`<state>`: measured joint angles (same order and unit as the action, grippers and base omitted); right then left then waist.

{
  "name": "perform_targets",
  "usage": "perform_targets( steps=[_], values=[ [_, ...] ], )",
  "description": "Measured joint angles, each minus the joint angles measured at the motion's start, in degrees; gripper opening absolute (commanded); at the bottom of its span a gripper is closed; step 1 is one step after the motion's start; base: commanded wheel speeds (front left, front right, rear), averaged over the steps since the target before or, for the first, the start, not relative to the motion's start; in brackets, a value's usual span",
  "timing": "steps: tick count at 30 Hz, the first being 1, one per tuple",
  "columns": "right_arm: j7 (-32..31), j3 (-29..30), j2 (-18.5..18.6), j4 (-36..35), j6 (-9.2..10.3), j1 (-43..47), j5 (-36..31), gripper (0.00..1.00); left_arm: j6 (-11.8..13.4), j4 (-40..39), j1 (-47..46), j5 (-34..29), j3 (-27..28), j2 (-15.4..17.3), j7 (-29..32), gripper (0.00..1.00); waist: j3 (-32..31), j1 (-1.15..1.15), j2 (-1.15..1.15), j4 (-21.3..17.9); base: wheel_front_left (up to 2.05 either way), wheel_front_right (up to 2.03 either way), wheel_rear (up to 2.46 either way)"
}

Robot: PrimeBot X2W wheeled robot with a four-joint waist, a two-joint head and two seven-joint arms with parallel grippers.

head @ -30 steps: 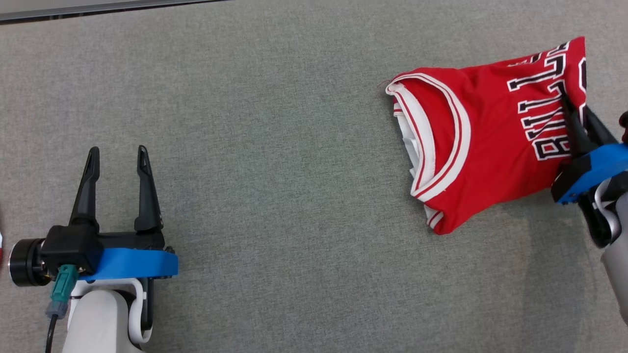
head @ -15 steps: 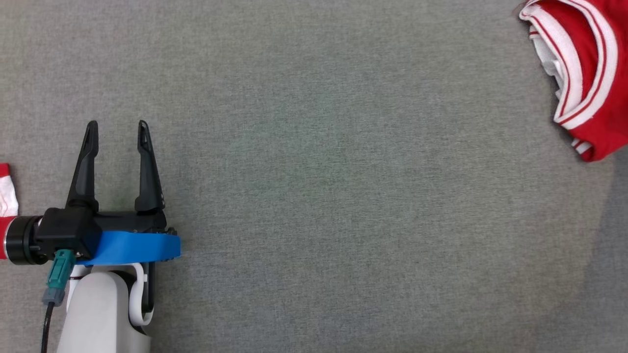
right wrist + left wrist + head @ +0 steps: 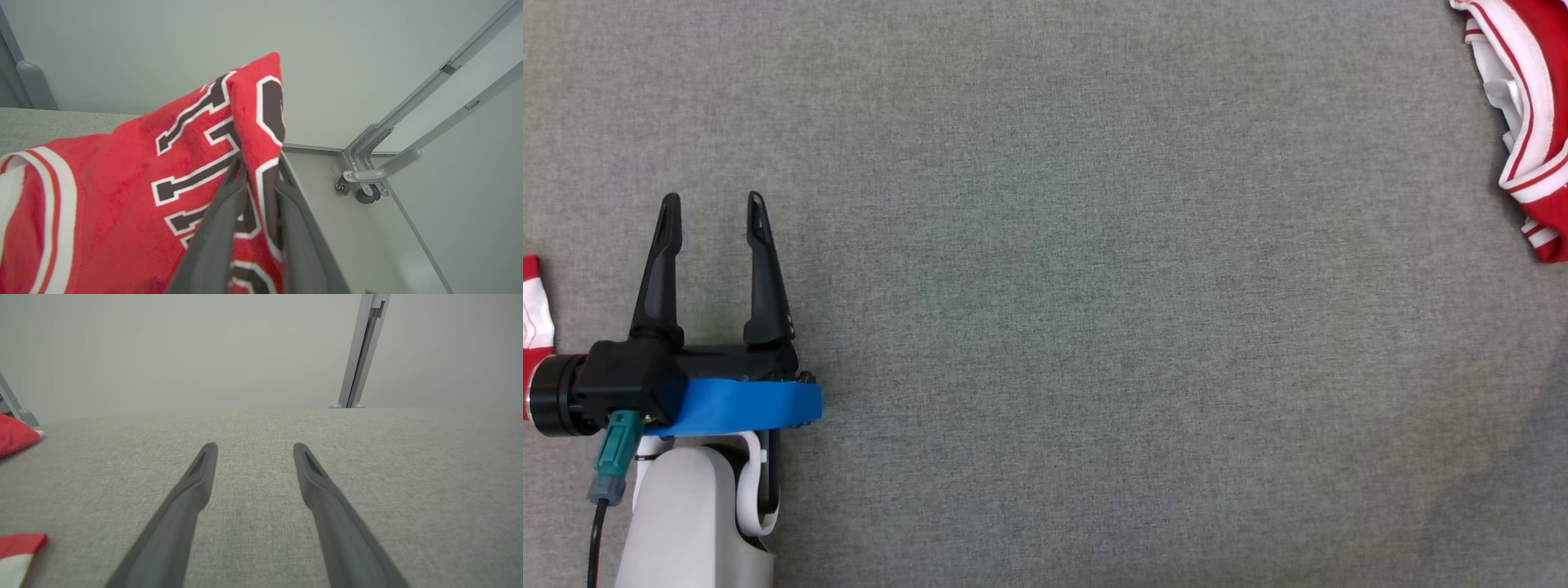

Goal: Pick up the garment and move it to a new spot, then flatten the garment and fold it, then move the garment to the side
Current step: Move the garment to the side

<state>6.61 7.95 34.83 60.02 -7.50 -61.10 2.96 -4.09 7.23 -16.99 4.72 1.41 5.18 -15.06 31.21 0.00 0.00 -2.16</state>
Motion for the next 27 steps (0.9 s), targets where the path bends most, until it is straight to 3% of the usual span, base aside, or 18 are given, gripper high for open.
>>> perform_targets(
  steps=[13, 20, 27],
  values=[
    [5.77, 0.92, -5.44, -3.0, 0.0, 2.2, -3.19, 1.0, 0.0, 1.51, 1.57, 0.11, 1.13, -0.47, 0.0, 1.0, -6.32, 0.0, 0.0, 0.14, 0.0, 0.0, 0.0],
    [8.09, -5.57, -12.51, -11.32, 0.0, 9.39, 1.23, 1.0, 0.12, 2.54, 5.63, 0.24, 1.9, -0.82, 0.0, 1.0, -12.3, 0.0, 0.0, 0.28, 0.0, 0.0, 0.0],
    [8.37, -13.47, -16.57, -22.27, 0.0, 20.41, 7.45, 1.0, 0.53, 4.06, 9.88, 0.24, 2.0, -1.21, 0.0, 1.0, -19.31, -0.02, 0.0, 0.46, 0.0, 0.0, 0.0]
  ],
)
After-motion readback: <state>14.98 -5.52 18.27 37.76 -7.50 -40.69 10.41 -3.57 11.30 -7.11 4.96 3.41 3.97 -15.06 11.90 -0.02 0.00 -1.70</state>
